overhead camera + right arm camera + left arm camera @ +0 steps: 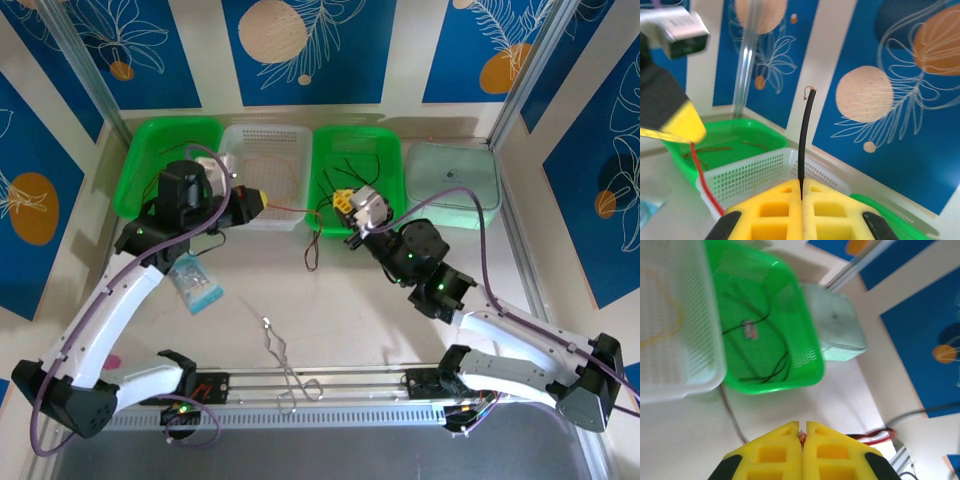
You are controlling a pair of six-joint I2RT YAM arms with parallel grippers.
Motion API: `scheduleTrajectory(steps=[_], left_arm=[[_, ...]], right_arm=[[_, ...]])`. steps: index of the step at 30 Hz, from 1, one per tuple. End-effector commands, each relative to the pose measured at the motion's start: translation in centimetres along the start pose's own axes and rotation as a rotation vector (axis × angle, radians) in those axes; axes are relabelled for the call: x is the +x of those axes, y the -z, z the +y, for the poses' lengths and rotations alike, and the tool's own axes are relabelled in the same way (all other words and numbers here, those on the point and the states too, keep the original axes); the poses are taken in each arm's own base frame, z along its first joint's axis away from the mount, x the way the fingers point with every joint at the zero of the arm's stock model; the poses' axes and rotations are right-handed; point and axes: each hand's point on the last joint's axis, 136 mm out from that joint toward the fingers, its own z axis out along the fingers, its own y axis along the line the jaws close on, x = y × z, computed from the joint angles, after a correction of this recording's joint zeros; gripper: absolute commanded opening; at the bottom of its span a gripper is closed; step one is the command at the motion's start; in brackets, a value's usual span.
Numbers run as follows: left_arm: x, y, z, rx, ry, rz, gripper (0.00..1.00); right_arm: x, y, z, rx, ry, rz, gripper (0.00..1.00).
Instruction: Untangle the cables
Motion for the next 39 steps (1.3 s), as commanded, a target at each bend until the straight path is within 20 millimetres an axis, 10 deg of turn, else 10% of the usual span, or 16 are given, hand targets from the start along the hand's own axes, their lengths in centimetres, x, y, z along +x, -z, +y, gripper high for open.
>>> scheduleTrajectory(steps=[1, 14, 25, 39], left_arm=[[-3.0, 2.5, -2.9, 0.011, -0.127, -0.083, 0.0], [-9.2, 4.9, -6.3, 0.061, -0.253, -0.33, 0.0], [-12.7, 7.0, -2.3, -0.218, -0.306, -0.52, 0.0], [-15.1, 10.5, 5.5, -0.476, -0.213, -0.712, 0.0]], right_arm=[[-6.6, 1.1, -3.4, 0.101, -0.116, -0.148, 0.0], [-11.4, 3.6, -10.2, 0.361, -0.206, -0.223, 0.0], [-9.6, 8.5, -18.0, 0.634, -0.4, -0.192, 0.0], [-9.1, 15.5, -22.0, 0.843, -0.412, -0.173, 0.0]])
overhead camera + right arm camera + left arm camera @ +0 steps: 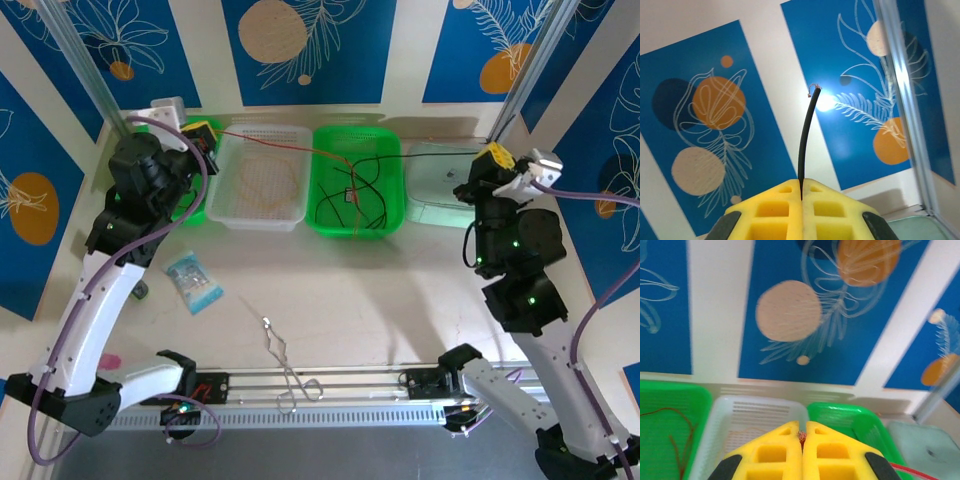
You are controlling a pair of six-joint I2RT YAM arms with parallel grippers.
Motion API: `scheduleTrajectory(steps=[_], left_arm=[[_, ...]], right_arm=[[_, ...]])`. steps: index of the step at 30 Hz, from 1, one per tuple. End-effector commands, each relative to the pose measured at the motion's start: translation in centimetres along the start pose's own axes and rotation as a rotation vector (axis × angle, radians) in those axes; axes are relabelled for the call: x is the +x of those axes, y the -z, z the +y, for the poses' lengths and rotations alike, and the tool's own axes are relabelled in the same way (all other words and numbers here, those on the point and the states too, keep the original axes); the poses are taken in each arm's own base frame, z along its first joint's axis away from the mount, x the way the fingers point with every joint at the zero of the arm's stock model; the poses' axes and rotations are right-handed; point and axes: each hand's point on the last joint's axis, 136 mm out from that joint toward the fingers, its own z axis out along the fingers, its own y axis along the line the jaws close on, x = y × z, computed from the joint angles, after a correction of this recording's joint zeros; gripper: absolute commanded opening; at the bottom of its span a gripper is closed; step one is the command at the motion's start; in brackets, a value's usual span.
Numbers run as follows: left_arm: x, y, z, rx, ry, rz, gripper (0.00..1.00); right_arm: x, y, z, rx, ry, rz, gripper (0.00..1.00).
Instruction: Untangle the cables
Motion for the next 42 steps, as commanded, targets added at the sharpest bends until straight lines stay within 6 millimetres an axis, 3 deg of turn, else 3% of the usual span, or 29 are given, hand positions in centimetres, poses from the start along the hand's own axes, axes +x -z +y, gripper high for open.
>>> scheduleTrajectory(steps=[1, 8, 14, 30, 42], left_arm=[[-2.5, 1.4, 3.6, -0.131, 0.062, -0.146, 0.0], [-3.1, 2.9, 8.5, -0.285, 0.16, -0.225, 0.0], [-3.8, 5.0, 11.2, -0.393, 0.22, -0.322, 0.0], [-3.6, 8.6, 14.6, -0.547, 0.327, -0.449, 0.0], [-3.3, 6.8, 13.4, -0.464, 0.327, -0.392, 0.0]], right_arm=[[-2.8, 1.4, -2.1, 0.074, -0.034, -0.057, 0.0], [-3.8, 3.0, -4.4, 0.138, -0.027, -0.074, 0.0], [-4.6, 4.0, -5.9, 0.189, -0.015, -0.095, 0.0], [-4.6, 5.6, -9.3, 0.334, -0.052, -0.124, 0.0], [-3.6, 5.3, -9.3, 0.318, -0.087, -0.092, 0.0]])
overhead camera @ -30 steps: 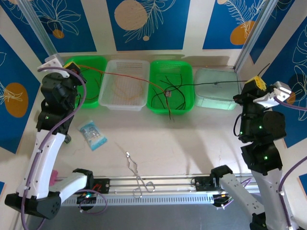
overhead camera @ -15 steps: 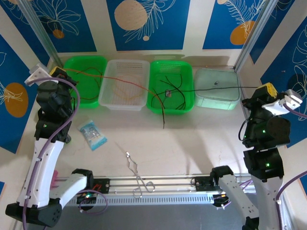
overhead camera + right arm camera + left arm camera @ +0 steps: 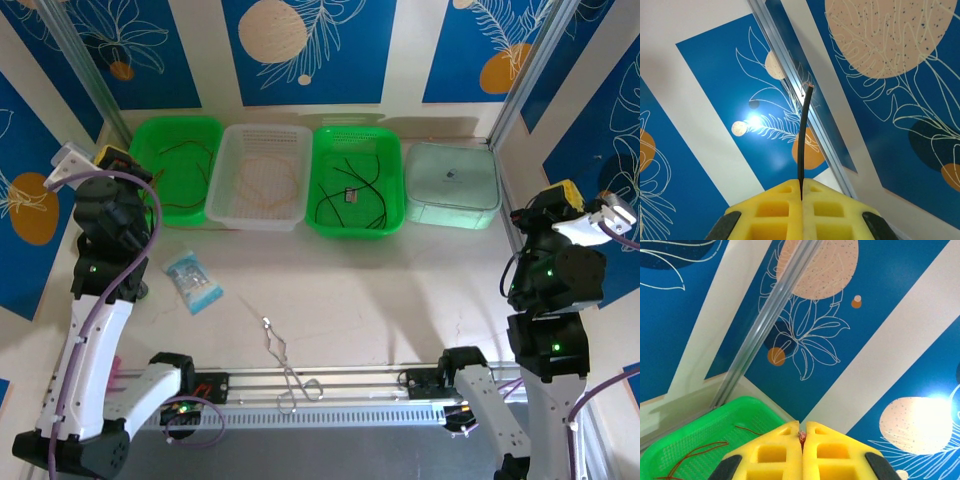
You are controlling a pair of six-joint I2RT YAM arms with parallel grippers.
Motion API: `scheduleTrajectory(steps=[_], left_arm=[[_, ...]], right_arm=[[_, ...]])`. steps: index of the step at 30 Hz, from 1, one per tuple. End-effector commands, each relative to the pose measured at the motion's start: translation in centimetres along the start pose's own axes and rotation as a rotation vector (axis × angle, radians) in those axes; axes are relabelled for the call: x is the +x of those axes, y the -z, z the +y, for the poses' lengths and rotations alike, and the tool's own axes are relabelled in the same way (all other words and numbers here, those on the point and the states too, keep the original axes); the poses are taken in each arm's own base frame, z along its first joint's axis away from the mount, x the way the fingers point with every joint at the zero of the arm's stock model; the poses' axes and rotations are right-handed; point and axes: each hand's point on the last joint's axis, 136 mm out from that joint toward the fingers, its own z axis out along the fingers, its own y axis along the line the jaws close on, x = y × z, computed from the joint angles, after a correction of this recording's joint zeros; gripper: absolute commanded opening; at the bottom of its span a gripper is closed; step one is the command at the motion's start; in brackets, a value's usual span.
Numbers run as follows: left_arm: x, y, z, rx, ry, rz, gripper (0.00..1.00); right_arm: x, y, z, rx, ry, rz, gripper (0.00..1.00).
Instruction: Untangle the cables
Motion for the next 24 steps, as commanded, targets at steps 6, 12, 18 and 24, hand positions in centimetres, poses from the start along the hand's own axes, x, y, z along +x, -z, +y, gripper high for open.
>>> scheduleTrajectory(steps=[6, 12, 18, 24], left_arm=[[-0.5, -0.9, -3.1, 0.132, -0.006, 0.009, 0.0], [-2.5, -0.8, -8.8, 0.368, -0.11, -0.026, 0.0], [-6.5, -1.2, -11.2, 0.391, -0.161, -0.148, 0.0], [-11.1, -1.6, -14.6, 0.435, -0.198, -0.293, 0.0]], right_arm=[[-0.6, 0.2, 0.8, -0.044, -0.039, -0.002, 0.0], [-0.1, 0.0, 1.3, -0.066, -0.069, 0.027, 0.0], [1.3, -0.2, 1.6, -0.08, -0.104, 0.077, 0.0], [1.4, -0.1, 1.8, -0.092, -0.111, 0.085, 0.0]])
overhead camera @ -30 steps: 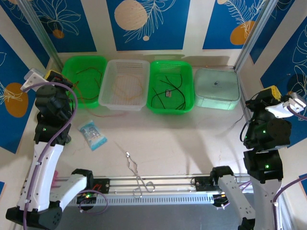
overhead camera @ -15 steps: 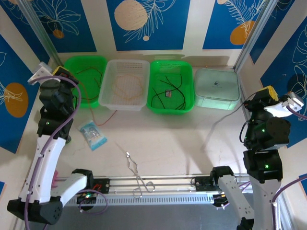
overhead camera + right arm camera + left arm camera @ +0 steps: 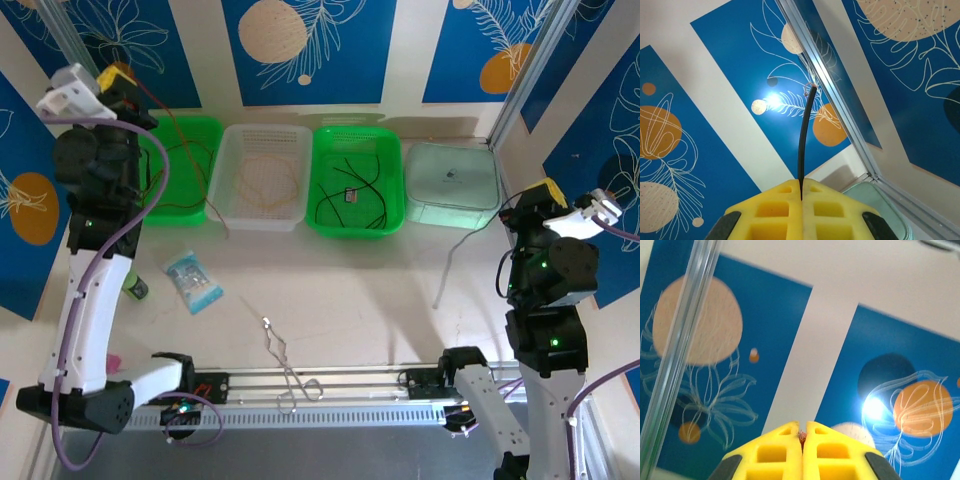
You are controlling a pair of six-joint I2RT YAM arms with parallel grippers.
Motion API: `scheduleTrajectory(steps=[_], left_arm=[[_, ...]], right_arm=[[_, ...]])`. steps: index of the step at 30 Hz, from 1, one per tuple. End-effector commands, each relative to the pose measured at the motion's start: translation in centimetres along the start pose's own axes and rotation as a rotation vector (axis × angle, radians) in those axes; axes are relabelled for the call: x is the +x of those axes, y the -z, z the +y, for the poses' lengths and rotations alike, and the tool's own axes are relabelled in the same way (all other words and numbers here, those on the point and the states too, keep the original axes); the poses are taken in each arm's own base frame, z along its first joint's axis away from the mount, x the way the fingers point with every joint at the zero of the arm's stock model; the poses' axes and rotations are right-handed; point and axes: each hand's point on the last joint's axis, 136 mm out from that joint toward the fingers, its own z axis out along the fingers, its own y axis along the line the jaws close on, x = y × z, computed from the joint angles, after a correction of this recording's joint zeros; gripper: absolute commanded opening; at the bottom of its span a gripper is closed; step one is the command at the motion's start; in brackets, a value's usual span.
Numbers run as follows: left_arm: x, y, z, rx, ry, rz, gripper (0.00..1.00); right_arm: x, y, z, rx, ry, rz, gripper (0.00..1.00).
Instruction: Untangle the cables
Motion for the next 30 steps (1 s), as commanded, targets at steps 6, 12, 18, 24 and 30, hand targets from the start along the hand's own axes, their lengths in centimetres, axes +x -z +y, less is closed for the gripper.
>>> scheduleTrajectory(steps=[6, 12, 18, 24, 30], left_arm=[[-7.7, -2.7, -2.6, 0.042, -0.105, -0.223, 0.0], [-9.9, -4.8, -3.2, 0.011, -0.2, -0.3, 0.0], [-10.7, -6.4, -3.5, 0.007, -0.253, -0.354, 0.0], [-9.6, -7.8, -2.3, -0.063, -0.331, -0.358, 0.0], [-8.0, -9.0, -1.2, -0.09, -0.338, -0.33, 0.0]], right_arm=[[0.2, 0.3, 0.5, -0.031, -0.055, 0.03, 0.0], [0.6, 0.4, 0.4, -0.032, -0.067, 0.044, 0.0], [0.6, 0.4, 0.6, -0.039, -0.058, 0.047, 0.0], [0.3, 0.5, 0.7, -0.044, -0.043, 0.042, 0.0], [0.3, 0.6, 0.7, -0.047, -0.04, 0.044, 0.0]])
